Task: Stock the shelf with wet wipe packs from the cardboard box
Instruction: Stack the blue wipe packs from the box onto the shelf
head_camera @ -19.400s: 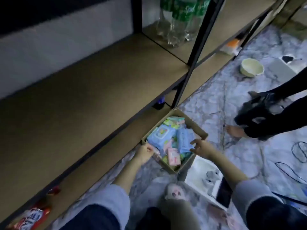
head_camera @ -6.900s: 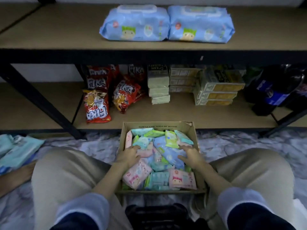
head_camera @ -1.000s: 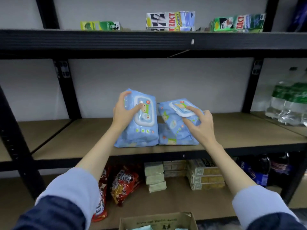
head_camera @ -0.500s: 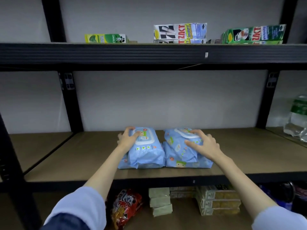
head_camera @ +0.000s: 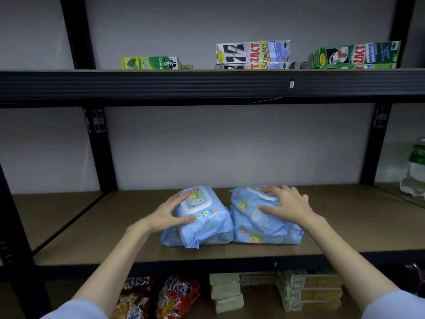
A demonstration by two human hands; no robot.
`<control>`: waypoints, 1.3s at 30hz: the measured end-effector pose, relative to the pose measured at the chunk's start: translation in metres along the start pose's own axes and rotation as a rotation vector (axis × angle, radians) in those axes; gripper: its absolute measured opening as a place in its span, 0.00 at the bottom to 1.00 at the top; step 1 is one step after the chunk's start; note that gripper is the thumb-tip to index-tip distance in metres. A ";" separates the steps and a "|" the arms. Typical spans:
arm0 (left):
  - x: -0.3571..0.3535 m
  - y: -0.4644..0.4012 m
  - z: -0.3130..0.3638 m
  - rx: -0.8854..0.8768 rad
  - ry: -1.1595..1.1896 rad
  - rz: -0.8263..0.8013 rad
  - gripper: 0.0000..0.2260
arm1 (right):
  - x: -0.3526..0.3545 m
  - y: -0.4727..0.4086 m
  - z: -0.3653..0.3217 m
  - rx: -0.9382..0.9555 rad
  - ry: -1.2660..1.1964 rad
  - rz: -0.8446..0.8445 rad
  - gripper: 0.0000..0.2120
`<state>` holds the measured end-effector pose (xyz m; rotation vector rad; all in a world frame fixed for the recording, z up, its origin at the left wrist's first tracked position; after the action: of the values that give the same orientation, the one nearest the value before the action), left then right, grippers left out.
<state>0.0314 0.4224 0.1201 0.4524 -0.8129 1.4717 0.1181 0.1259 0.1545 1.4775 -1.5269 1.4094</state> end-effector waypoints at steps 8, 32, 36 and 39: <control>-0.015 0.005 0.033 0.279 -0.615 0.344 0.48 | 0.006 -0.020 0.031 0.049 -0.344 -0.294 0.24; -0.030 -0.034 0.037 -0.131 -0.700 0.359 0.55 | -0.008 -0.025 0.030 0.183 -0.252 -0.144 0.37; -0.028 -0.033 0.038 -0.108 -0.672 0.370 0.58 | -0.014 -0.028 0.020 0.197 -0.214 -0.118 0.39; -0.026 -0.035 0.037 -0.090 -0.684 0.379 0.60 | -0.017 -0.031 0.012 0.198 -0.198 -0.140 0.39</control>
<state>0.0605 0.3749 0.1333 0.7843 -1.5670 1.6299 0.1545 0.1254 0.1441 1.8547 -1.3980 1.3971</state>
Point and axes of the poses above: each hand's wrist, its own y-axis away from the middle knuckle, its own x-axis out of the back of the hand, z = x × y, the point moved 6 cm from there along -y, towards the middle knuckle, and after that the axes turned 8 degrees about -x, right-handed, at the moved point
